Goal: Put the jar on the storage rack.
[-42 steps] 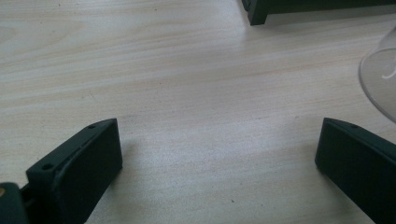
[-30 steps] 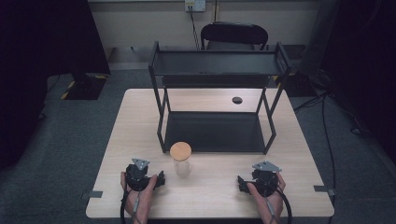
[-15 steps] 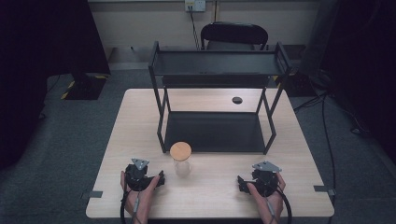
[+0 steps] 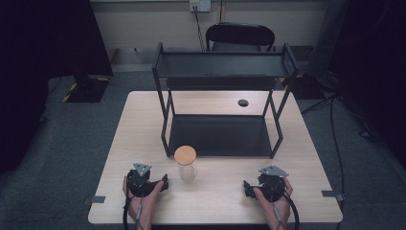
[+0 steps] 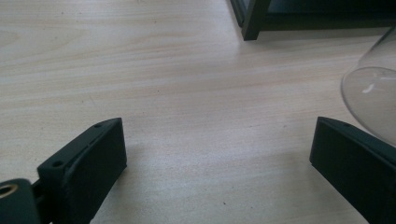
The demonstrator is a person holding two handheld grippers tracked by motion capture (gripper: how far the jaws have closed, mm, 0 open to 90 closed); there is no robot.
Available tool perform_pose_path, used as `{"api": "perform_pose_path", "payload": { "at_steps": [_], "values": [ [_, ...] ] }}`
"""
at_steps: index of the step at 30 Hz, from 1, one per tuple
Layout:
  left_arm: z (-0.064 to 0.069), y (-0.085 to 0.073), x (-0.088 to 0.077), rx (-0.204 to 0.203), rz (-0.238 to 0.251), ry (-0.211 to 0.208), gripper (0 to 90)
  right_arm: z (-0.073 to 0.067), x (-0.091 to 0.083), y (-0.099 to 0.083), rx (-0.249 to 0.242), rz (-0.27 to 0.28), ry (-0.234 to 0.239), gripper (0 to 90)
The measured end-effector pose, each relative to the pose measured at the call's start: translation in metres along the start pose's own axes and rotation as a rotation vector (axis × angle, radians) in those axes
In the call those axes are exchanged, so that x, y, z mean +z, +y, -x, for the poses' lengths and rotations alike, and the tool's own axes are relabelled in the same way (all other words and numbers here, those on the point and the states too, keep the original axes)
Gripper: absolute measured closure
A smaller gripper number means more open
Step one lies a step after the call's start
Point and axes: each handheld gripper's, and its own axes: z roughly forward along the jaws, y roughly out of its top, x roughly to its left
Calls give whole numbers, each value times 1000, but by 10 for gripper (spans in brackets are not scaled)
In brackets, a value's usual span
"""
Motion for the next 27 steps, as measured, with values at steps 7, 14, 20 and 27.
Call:
{"api": "perform_pose_path", "payload": {
  "at_steps": [7, 14, 20, 27],
  "values": [
    [1, 1, -4, -5, 26, -12, 47, 0, 0, 0, 0, 0, 0, 9],
    [2, 1, -9, -8, 51, -29, 49, 0, 0, 0, 1, 0, 0, 9],
    [1, 1, -14, -23, 78, -52, 34, 0, 0, 0, 0, 0, 0, 9],
    [1, 1, -20, -29, 106, -66, 32, 0, 0, 0, 0, 0, 0, 9]
  ]
}}
